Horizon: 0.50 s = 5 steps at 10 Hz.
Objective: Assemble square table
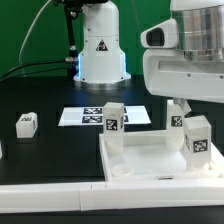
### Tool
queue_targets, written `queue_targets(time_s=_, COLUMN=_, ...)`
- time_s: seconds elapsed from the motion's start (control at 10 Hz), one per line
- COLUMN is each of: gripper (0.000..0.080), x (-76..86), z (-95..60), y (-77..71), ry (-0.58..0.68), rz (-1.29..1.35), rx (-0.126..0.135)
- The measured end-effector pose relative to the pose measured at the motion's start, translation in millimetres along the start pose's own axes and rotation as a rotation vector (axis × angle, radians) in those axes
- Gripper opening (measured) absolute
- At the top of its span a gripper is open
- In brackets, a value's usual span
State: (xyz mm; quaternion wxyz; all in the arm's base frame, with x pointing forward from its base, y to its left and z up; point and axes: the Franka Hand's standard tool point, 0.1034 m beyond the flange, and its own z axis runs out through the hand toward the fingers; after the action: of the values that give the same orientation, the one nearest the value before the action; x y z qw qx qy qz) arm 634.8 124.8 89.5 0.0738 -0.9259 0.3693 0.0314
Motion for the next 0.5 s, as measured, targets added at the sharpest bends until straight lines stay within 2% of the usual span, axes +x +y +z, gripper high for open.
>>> queue_targets(time_s=0.2, gripper=0.0649, x=15.2, z=1.2, y=14.6, ry=0.021, rz=-0.256, rx=0.002)
queue_targets(time_s=0.3, gripper=0.0649, x=17.2, z=2.1, y=13.9, ry=0.031, rz=-0.338, rx=0.004)
queue_targets(time_s=0.5, gripper=0.0649, x=26.5, z=0.6, y=1.8, ry=0.020, rz=-0.519, rx=0.004)
